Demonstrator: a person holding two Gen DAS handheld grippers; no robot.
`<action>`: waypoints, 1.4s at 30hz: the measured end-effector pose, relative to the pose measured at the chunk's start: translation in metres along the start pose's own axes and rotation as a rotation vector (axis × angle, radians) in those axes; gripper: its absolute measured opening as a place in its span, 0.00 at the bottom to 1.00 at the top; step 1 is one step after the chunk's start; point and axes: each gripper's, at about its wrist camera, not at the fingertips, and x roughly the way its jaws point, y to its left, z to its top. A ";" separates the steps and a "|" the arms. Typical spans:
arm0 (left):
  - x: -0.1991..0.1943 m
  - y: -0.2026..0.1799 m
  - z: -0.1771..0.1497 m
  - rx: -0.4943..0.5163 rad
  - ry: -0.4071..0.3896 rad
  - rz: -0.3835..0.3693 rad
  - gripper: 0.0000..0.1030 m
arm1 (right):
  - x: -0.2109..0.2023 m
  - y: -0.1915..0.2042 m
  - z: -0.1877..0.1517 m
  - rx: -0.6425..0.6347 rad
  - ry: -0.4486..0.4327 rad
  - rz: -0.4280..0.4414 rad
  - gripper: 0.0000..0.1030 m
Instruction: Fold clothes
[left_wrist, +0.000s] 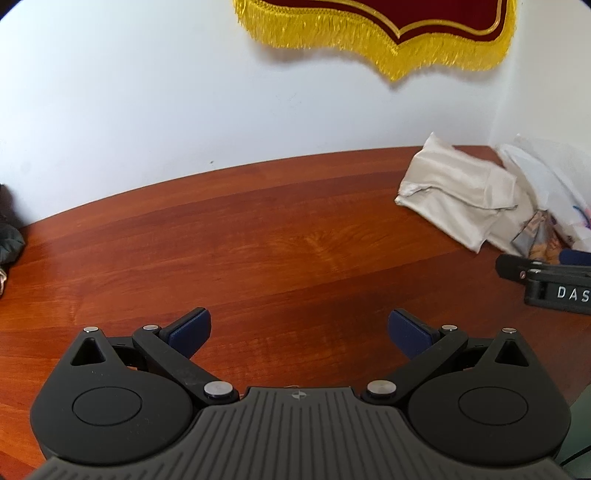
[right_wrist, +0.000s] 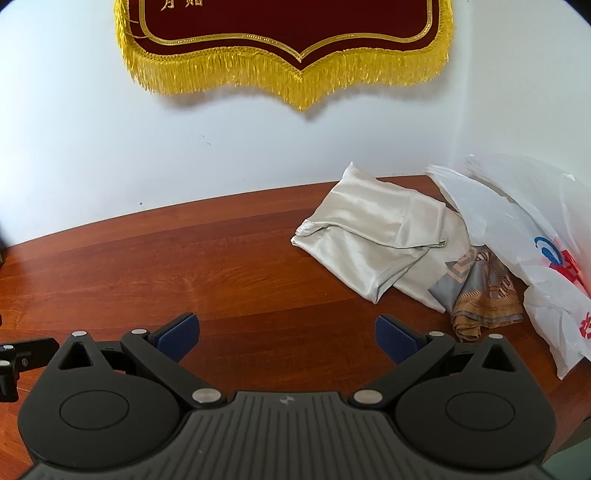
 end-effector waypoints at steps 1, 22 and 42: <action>0.000 0.003 0.000 -0.002 0.003 -0.004 1.00 | 0.001 0.000 0.001 0.005 0.001 -0.004 1.00; 0.025 -0.023 0.011 -0.025 0.027 0.031 1.00 | 0.017 -0.028 -0.001 -0.011 0.007 0.025 1.00; 0.025 -0.018 0.008 -0.038 0.021 0.037 1.00 | 0.019 -0.029 -0.004 -0.032 0.040 0.025 1.00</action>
